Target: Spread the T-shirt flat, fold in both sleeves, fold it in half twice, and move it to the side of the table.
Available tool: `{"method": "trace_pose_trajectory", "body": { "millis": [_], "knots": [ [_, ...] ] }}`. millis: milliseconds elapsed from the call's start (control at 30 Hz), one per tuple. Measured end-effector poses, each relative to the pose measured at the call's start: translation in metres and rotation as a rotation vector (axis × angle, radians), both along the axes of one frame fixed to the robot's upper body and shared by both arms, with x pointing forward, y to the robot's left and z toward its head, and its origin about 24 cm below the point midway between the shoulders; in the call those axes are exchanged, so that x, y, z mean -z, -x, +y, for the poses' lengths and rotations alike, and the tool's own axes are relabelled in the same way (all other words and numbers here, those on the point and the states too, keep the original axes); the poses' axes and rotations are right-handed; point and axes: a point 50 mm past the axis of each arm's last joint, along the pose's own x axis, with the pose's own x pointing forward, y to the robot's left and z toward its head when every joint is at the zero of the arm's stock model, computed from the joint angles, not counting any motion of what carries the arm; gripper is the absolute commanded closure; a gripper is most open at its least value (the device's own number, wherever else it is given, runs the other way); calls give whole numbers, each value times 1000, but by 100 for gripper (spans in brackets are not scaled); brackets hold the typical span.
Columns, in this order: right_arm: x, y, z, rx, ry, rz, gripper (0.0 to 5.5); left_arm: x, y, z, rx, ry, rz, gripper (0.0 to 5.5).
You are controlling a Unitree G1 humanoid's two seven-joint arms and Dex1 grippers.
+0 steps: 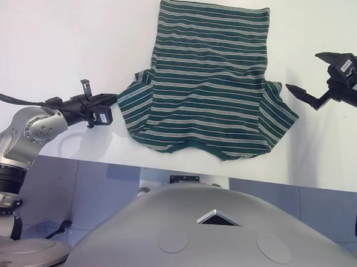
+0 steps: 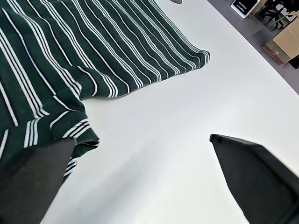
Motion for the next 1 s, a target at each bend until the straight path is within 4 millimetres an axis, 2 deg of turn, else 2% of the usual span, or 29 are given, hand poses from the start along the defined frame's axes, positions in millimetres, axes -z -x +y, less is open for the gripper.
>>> {"method": "trace_pose_trajectory", "body": {
  "millis": [200,633,867,1000],
  "knots": [
    [2,0,-1,0,-1,-3,10,-5,-1,4,-21,35,37,424],
    [6,1,0,-9,22,13,10,-7,-2,1,19,-50,-38,421],
    [8,2,1,-16,23,15,10,-17,10,7,57,-123,42,421],
    [9,2,2,-16,18,16,10,-19,8,-1,54,-133,52,421]
  ]
}}
